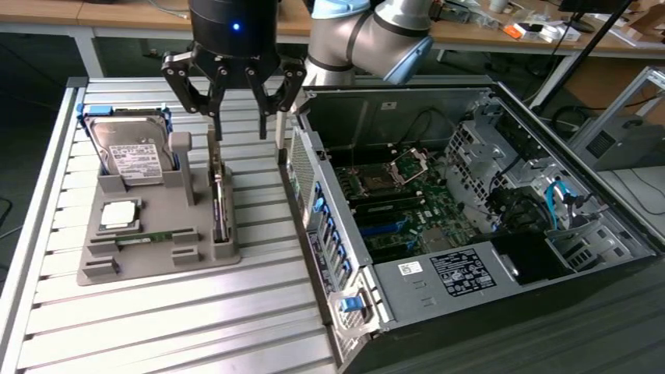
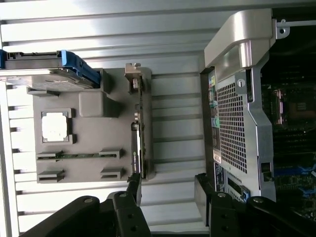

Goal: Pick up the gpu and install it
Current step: 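Pick up the gpu and move the gpu toward the slot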

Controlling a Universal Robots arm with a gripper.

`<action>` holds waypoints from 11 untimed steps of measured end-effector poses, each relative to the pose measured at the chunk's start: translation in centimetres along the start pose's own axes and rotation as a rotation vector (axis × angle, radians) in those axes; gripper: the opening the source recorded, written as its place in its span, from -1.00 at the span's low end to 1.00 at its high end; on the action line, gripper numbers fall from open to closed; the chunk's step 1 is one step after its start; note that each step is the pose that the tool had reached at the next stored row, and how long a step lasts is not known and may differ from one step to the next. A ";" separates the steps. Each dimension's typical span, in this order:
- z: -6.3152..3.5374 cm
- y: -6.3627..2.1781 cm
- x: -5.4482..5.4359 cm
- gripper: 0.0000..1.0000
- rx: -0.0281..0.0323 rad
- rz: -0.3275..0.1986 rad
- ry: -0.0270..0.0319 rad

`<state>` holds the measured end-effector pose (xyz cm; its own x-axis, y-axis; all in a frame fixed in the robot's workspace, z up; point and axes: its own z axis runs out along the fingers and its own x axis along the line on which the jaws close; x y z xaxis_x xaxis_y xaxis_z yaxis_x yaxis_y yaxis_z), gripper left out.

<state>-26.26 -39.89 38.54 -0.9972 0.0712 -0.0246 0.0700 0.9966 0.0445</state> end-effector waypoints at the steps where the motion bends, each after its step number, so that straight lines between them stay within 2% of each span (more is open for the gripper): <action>1: 0.05 -0.01 0.0 0.11 0.0000 0.000 0.0000; 11: 0.72 -0.05 0.3 0.11 0.0000 0.000 0.0000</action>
<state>-26.50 -39.89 37.80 -0.9972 0.0711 -0.0246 0.0700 0.9966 0.0445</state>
